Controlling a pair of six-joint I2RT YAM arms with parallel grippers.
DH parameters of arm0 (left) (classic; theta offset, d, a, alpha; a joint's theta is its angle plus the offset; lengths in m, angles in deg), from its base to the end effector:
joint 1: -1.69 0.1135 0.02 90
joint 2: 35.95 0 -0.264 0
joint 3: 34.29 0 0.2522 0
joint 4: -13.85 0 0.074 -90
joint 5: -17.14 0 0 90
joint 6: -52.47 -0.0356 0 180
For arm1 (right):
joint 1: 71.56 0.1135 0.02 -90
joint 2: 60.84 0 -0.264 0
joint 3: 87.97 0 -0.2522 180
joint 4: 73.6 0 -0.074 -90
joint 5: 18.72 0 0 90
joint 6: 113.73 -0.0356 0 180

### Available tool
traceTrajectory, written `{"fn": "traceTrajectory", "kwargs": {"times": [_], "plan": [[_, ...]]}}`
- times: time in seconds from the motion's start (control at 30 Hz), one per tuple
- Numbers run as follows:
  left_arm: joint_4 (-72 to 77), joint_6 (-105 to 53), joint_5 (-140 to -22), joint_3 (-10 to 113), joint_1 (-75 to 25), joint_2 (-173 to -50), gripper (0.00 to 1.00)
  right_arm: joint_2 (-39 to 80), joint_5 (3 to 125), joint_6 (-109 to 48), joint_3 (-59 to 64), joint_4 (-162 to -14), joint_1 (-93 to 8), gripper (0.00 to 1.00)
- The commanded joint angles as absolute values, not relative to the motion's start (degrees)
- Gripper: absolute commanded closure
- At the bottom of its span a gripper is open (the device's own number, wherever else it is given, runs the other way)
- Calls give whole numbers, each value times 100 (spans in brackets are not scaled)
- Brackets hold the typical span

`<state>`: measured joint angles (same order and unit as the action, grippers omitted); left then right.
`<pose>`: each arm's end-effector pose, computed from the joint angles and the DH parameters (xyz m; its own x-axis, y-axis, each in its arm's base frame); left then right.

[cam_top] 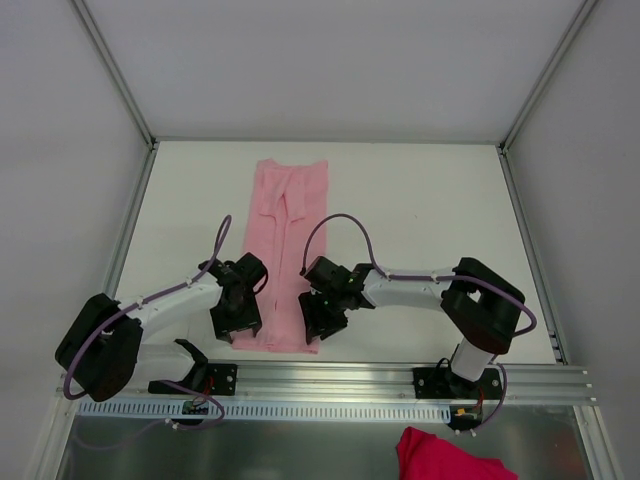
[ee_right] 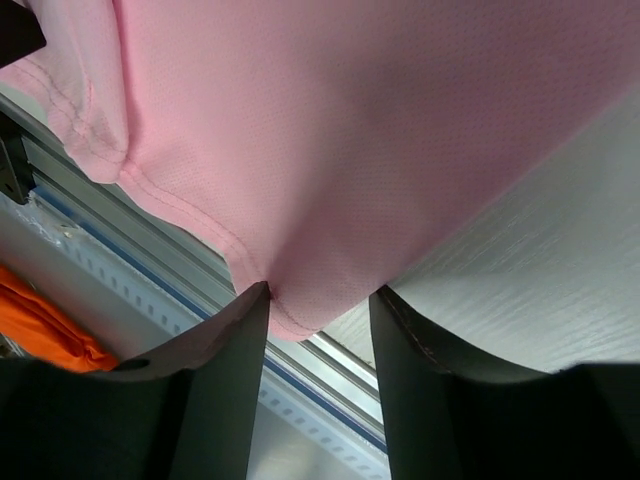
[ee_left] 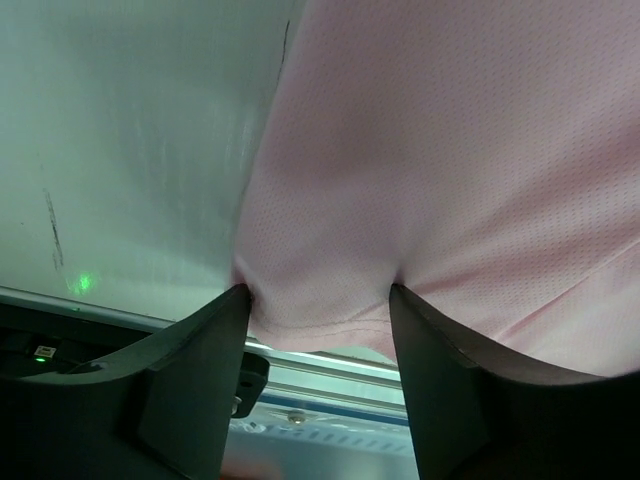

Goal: Fold and stack the t-shirts
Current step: Rotate the tshirt 90 degrees

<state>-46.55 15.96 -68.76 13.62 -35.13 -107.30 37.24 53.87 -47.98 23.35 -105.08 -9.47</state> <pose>0.1446 -0.1051 0.1544 -0.9491 -0.2910 -0.1210 -0.2877 0.9567 -0.0440 0.1448 0.2960 0.1568 -0.7471 -0.5733 -0.3363 -0.6630 0.6070 0.4382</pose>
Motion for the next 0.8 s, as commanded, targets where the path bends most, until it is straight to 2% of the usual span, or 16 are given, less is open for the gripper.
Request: {"fn": "traceTrajectory", "kwargs": {"times": [0.0,0.07,0.2,0.3,0.33,0.37,0.43,0.57,0.63,0.77], "plan": [[-4755,1670,-6925,1278,-3584,-10960,44,3698,5432,-4878,2281,-10450,-907,54],[-4659,1608,-6996,1287,-3584,-11030,47,3698,5484,-4843,2237,-10555,-907,60],[-4492,1494,-7075,1357,-3584,-11136,48,3698,5590,-4738,2105,-10749,-907,61],[-4570,1467,-7005,1462,-3584,-11066,29,3698,5634,-4571,1956,-10951,-916,46],[-4614,1476,-6944,1506,-3584,-10970,9,3680,5643,-4509,1912,-11012,-916,39],[-4719,1502,-6787,1594,-3584,-10699,1,3645,5704,-4344,1790,-11196,-907,37],[-4808,1564,-6619,1691,-3584,-10347,1,3584,5853,-4176,1631,-11529,-916,32],[-4975,1573,-6022,2209,-3584,-9616,1,3426,6064,-3806,1131,-11944,-1047,31],[-4870,1442,-5740,2506,-3567,-9624,1,3303,6135,-3604,963,-12137,-1143,27],[-4221,985,-5799,3026,-3304,-10438,1,3048,6284,-3279,524,-12559,-1425,26]]}}
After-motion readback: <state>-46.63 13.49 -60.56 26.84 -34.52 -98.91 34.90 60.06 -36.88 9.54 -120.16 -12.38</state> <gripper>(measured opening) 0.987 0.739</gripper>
